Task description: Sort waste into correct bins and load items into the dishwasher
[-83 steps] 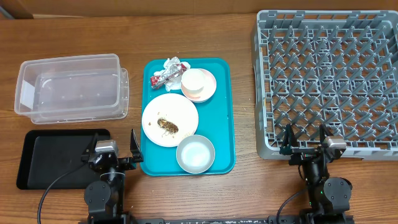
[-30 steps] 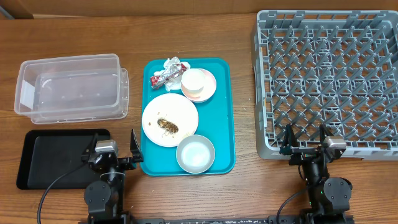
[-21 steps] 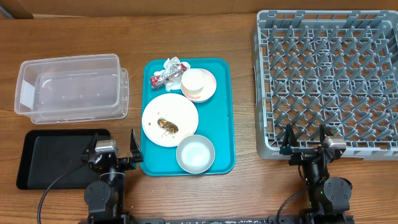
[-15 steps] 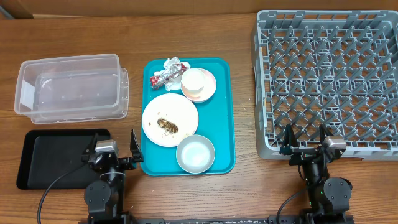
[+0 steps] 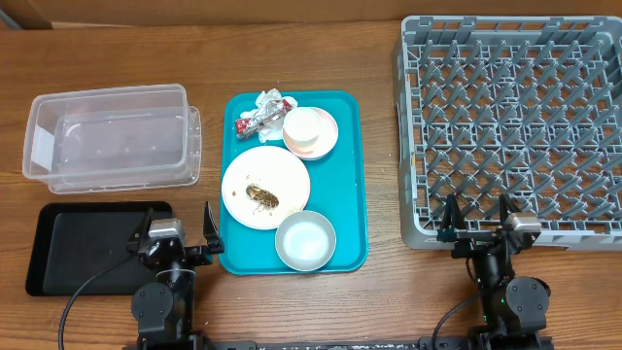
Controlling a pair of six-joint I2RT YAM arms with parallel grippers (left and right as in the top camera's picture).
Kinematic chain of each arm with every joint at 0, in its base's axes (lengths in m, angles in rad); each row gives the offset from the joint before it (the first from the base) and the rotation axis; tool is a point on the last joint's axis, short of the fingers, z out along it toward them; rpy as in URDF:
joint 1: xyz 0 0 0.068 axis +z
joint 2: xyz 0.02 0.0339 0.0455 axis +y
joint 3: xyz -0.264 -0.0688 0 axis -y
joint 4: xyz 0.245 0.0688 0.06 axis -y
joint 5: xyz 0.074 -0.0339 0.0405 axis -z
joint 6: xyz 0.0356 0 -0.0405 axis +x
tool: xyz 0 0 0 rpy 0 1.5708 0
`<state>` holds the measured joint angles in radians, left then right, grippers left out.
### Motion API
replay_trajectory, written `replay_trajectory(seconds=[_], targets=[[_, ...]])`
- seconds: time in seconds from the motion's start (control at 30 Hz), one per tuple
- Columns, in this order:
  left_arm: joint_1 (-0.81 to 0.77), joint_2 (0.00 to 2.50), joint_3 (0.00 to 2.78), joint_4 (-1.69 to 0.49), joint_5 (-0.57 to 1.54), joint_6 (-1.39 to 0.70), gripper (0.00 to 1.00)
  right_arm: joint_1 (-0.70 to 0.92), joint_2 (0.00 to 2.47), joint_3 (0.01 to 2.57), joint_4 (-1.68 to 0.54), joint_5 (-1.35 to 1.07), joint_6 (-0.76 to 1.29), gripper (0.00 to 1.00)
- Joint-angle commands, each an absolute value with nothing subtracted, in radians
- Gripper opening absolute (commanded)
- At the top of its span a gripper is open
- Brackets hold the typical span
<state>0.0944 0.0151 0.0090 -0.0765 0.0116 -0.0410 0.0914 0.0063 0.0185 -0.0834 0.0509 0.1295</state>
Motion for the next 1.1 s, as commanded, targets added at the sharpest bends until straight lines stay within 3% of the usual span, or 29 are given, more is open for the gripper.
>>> replay_trajectory(seconds=[0.0,1.0,1.07], targets=[[0.102,0.008,0.005,-0.077,0.008,-0.019,1.00,0.084,0.003,0.008,-0.080,0.046,0.123,1.00],[0.102,0.008,0.005,-0.059,0.009,-0.020,1.00,0.084,0.003,0.008,-0.080,0.046,0.123,1.00],[0.102,0.008,0.005,0.006,0.082,-0.102,1.00,0.084,0.003,0.008,-0.080,0.046,0.123,1.00]])
